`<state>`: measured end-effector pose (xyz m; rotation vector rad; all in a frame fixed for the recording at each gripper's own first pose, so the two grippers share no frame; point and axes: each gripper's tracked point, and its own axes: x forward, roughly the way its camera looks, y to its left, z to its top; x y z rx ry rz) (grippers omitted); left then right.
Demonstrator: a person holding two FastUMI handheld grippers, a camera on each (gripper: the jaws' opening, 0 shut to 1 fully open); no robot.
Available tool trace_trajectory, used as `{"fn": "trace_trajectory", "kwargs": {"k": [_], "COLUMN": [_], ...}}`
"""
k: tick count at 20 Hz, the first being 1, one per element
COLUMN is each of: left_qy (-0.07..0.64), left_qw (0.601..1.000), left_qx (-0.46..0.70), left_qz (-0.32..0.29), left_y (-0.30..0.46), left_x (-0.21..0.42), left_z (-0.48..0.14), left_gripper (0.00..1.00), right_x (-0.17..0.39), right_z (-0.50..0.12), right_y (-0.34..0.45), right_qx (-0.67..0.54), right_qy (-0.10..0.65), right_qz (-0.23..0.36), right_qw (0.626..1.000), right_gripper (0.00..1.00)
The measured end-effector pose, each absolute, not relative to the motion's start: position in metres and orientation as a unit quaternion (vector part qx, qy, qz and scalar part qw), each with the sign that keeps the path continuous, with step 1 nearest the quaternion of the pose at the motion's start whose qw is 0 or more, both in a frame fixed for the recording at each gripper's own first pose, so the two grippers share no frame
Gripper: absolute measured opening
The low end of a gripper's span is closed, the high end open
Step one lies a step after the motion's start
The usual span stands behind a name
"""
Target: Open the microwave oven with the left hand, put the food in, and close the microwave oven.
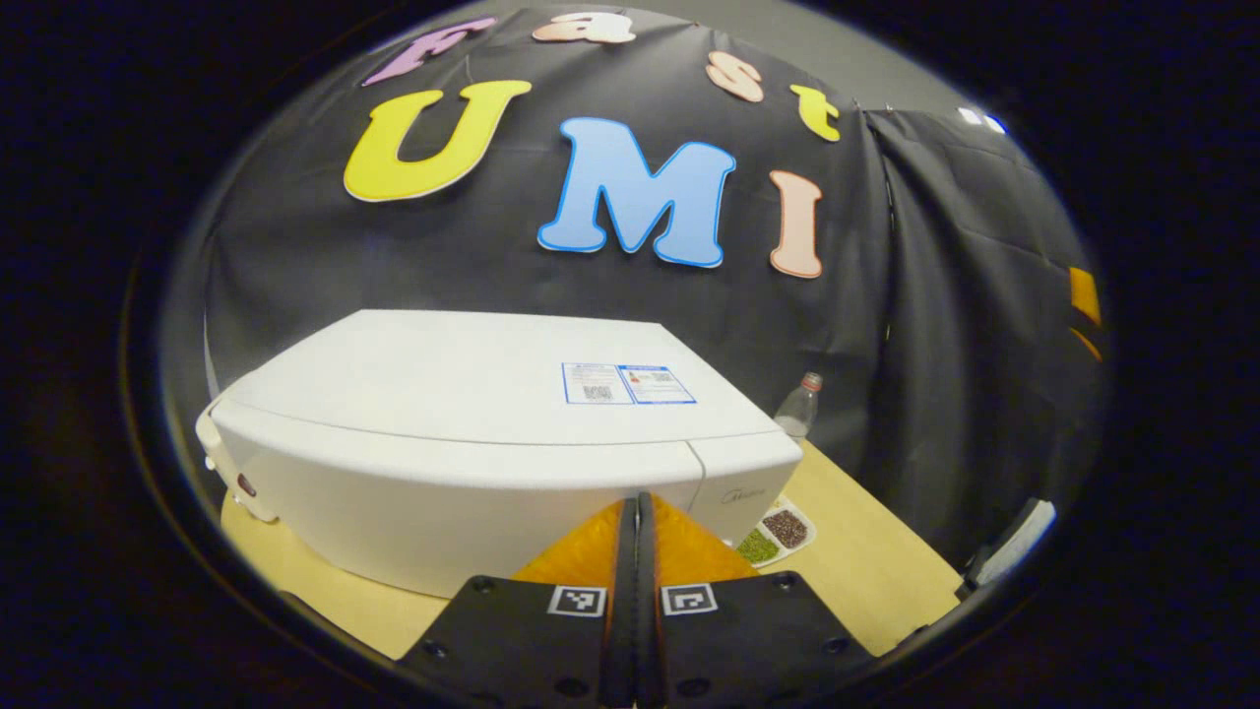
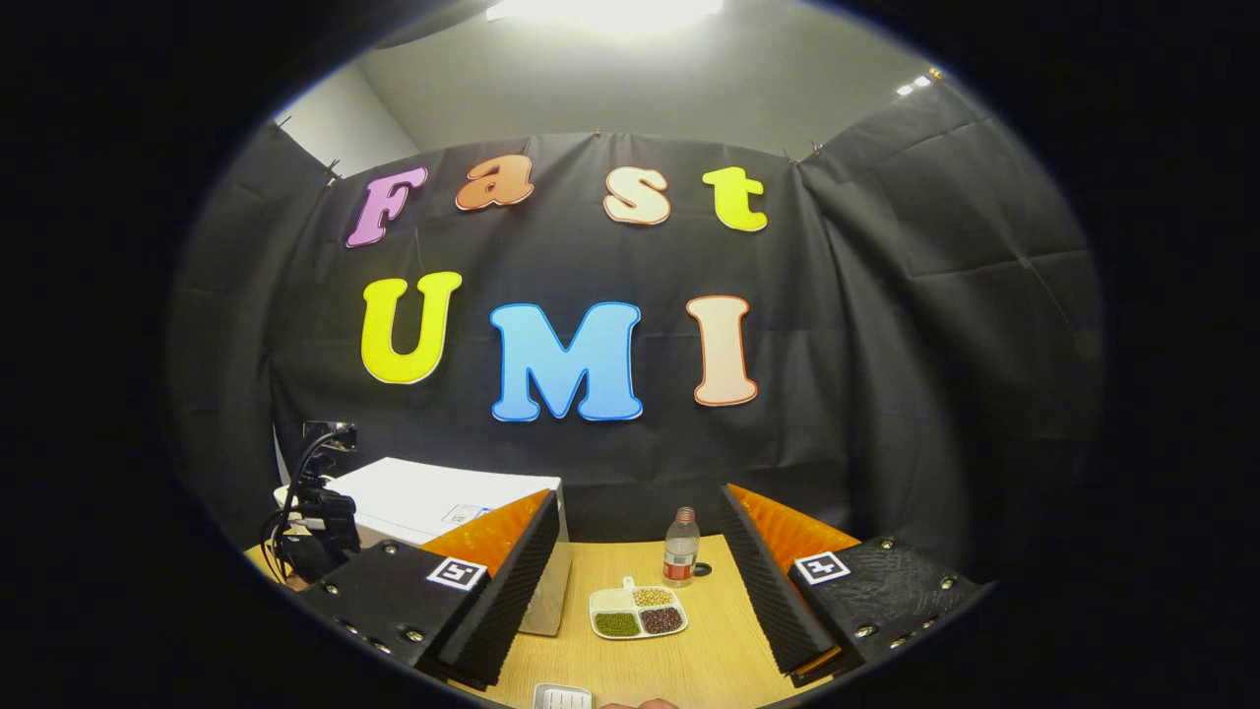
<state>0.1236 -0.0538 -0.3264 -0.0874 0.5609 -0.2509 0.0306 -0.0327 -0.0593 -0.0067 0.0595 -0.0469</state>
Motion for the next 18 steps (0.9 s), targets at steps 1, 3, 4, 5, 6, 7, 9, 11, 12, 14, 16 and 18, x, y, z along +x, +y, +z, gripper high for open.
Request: {"fn": "trace_trajectory", "kwargs": {"k": [1, 3, 4, 5, 6, 7, 9, 11, 12, 14, 16, 18], "left_qy": [0.278, 0.266, 0.253, 0.239, 0.222, 0.196, 0.148, 0.114, 0.096, 0.054, 0.046, 0.046], "left_qw": [0.952, 0.957, 0.962, 0.966, 0.971, 0.977, 0.986, 0.991, 0.994, 0.998, 0.999, 0.999], "left_qx": [-0.045, -0.042, -0.036, -0.03, -0.017, 0.001, 0.019, 0.019, 0.021, 0.016, 0.003, -0.007], "left_qz": [-0.123, -0.106, -0.096, -0.094, -0.091, -0.082, -0.079, -0.068, -0.055, -0.025, -0.02, -0.02], "left_y": [-0.052, -0.041, -0.034, -0.029, -0.023, -0.013, 0.001, 0.016, 0.027, 0.049, 0.06, 0.073], "left_x": [0.123, 0.125, 0.125, 0.124, 0.121, 0.119, 0.11, 0.096, 0.091, 0.073, 0.058, 0.052], "left_z": [-0.325, -0.313, -0.301, -0.283, -0.265, -0.239, -0.18, -0.134, -0.112, -0.07, -0.052, -0.044], "left_gripper": [0.07, 0.07, 0.07, 0.07, 0.07, 0.07, 0.08, 0.39, 0.57, 0.92, 0.97, 0.96], "right_x": [0.033, 0.034, 0.035, 0.037, 0.039, 0.041, 0.045, 0.046, 0.046, 0.046, 0.043, 0.04], "right_z": [-0.06, -0.06, -0.057, -0.054, -0.051, -0.046, -0.035, -0.022, -0.017, -0.008, -0.005, -0.004], "right_y": [-0.03, -0.025, -0.022, -0.019, -0.016, -0.012, -0.004, 0.002, 0.006, 0.014, 0.02, 0.027], "right_qx": [-0.002, 0.002, 0.003, 0.003, 0.005, 0.007, 0.018, 0.028, 0.031, 0.028, 0.017, 0.012], "right_qy": [0.031, 0.032, 0.03, 0.027, 0.024, 0.021, 0.017, 0.01, 0.007, 0.0, -0.002, -0.003], "right_qz": [-0.021, -0.018, -0.015, -0.014, -0.011, -0.008, -0.001, -0.001, 0.0, 0.004, 0.005, 0.005], "right_qw": [0.999, 0.999, 0.999, 1.0, 1.0, 1.0, 1.0, 1.0, 0.999, 1.0, 1.0, 1.0], "right_gripper": [0.98, 0.98, 0.98, 0.98, 0.98, 0.98, 0.98, 0.98, 0.98, 0.98, 0.98, 0.98]}}
